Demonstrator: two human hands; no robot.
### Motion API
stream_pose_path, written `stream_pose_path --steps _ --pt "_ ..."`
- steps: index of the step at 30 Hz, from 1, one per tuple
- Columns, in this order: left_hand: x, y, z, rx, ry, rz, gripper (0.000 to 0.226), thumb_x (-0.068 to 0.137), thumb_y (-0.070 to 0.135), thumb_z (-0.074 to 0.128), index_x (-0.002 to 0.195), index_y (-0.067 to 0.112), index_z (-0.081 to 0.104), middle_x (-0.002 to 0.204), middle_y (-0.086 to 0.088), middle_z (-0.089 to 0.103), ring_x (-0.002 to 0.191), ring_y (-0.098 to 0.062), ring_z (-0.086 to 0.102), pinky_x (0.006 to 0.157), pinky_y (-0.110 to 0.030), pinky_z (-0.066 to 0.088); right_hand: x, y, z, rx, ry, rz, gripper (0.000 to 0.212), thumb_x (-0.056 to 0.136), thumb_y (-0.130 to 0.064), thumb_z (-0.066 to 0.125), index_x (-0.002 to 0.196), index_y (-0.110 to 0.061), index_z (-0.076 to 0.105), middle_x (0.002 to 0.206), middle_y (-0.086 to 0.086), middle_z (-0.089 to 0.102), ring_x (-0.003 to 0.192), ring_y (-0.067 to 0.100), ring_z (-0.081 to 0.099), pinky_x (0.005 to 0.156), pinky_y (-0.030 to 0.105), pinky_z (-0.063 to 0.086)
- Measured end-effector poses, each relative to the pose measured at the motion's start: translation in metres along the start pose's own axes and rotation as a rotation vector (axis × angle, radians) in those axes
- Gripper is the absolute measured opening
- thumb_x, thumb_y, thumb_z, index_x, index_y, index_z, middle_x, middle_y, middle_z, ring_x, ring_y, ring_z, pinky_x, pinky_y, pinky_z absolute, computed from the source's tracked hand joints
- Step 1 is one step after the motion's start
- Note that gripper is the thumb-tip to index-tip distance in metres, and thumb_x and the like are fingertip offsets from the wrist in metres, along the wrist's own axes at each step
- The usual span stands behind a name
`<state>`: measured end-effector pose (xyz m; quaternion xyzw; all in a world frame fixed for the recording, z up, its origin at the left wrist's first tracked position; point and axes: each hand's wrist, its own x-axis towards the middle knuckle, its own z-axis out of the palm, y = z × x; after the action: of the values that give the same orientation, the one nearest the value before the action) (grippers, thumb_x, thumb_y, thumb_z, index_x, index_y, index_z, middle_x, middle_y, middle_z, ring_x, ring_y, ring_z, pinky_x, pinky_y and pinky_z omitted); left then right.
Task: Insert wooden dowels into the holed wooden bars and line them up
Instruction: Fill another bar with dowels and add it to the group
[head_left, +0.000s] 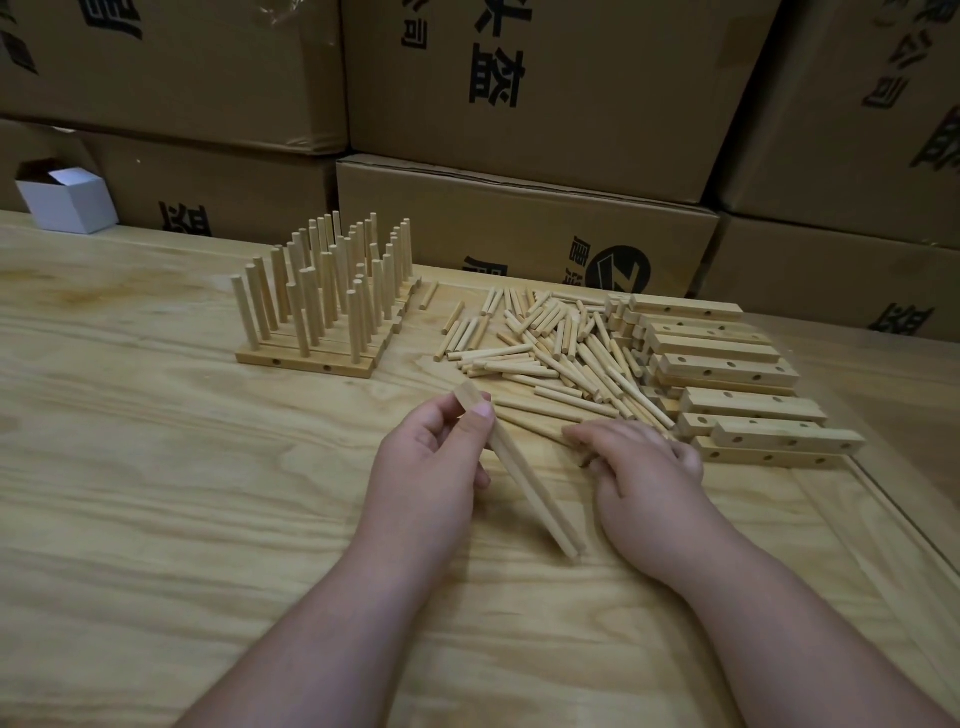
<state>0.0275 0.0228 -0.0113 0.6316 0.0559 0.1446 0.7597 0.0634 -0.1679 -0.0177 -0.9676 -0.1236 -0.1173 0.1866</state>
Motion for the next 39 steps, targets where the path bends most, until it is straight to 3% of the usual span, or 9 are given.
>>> stream_pose_path --steps 4,9,16,22,27,30,34,39 --pt "0.0 0.0 0.0 0.007 0.003 0.001 0.015 0.097 0.029 0.063 0.103 0.025 0.076 0.061 0.016 0.06 0.052 -0.005 0.051 0.053 -0.013 0.044 -0.001 0.0 0.0 0.029 -0.003 -0.031 0.048 0.096 -0.014 0.043 0.131 -0.045 0.054 0.131 -0.033 0.045 0.131 -0.004 0.027 0.111 0.034 0.01" --pt "-0.001 0.0 -0.001 0.008 0.007 0.003 0.014 0.097 0.029 0.064 0.103 0.026 0.076 0.061 0.016 0.06 0.052 -0.006 0.051 0.052 -0.014 0.044 -0.002 -0.005 0.002 -0.011 -0.024 -0.113 0.031 0.1 -0.037 0.044 0.125 -0.045 0.062 0.136 -0.034 0.047 0.132 -0.006 0.027 0.103 0.031 0.007" --pt "-0.001 0.001 -0.001 0.01 0.007 -0.002 0.015 0.097 0.03 0.064 0.103 0.026 0.076 0.062 0.014 0.06 0.052 -0.006 0.051 0.053 -0.015 0.044 -0.001 -0.004 0.0 -0.005 0.084 -0.049 0.021 0.097 -0.032 0.054 0.098 -0.038 0.074 0.111 -0.033 0.055 0.118 -0.006 0.037 0.108 0.036 0.01" --pt "-0.001 0.002 -0.001 0.015 0.012 -0.001 0.015 0.098 0.03 0.063 0.103 0.025 0.076 0.059 0.015 0.06 0.051 -0.006 0.051 0.052 -0.013 0.043 0.0 0.0 -0.009 -0.015 0.261 0.077 0.011 0.088 -0.029 0.07 0.093 -0.037 0.071 0.09 -0.025 0.057 0.109 0.006 0.053 0.097 0.03 0.015" --pt "-0.002 0.002 -0.001 0.019 0.02 0.002 0.015 0.097 0.03 0.063 0.102 0.025 0.076 0.063 0.016 0.061 0.052 -0.005 0.051 0.052 -0.013 0.043 -0.001 0.002 -0.007 -0.045 0.1 0.107 0.021 0.094 -0.038 0.058 0.113 -0.04 0.068 0.116 -0.025 0.058 0.122 0.005 0.044 0.098 0.032 0.014" --pt "-0.002 0.003 -0.001 0.012 0.021 -0.005 0.015 0.097 0.03 0.063 0.102 0.025 0.076 0.064 0.017 0.062 0.052 -0.006 0.051 0.052 -0.013 0.043 -0.001 0.002 -0.004 -0.064 0.063 0.14 0.023 0.096 -0.043 0.055 0.113 -0.04 0.069 0.126 -0.024 0.054 0.127 0.005 0.037 0.103 0.034 0.012" --pt "-0.001 0.003 0.0 0.021 0.021 -0.003 0.015 0.098 0.03 0.063 0.102 0.026 0.076 0.058 0.016 0.059 0.051 -0.005 0.051 0.051 -0.013 0.042 0.0 0.001 -0.006 -0.031 0.125 0.145 0.013 0.096 -0.037 0.058 0.101 -0.044 0.067 0.12 -0.025 0.051 0.125 0.005 0.035 0.101 0.035 0.015" --pt "-0.001 0.002 -0.001 0.014 0.025 -0.003 0.015 0.097 0.03 0.063 0.101 0.025 0.076 0.06 0.016 0.061 0.052 -0.006 0.051 0.052 -0.013 0.043 -0.001 0.008 -0.016 0.043 0.166 0.132 0.02 0.098 -0.027 0.056 0.093 -0.047 0.057 0.112 -0.027 0.05 0.12 0.007 0.035 0.095 0.033 0.019"
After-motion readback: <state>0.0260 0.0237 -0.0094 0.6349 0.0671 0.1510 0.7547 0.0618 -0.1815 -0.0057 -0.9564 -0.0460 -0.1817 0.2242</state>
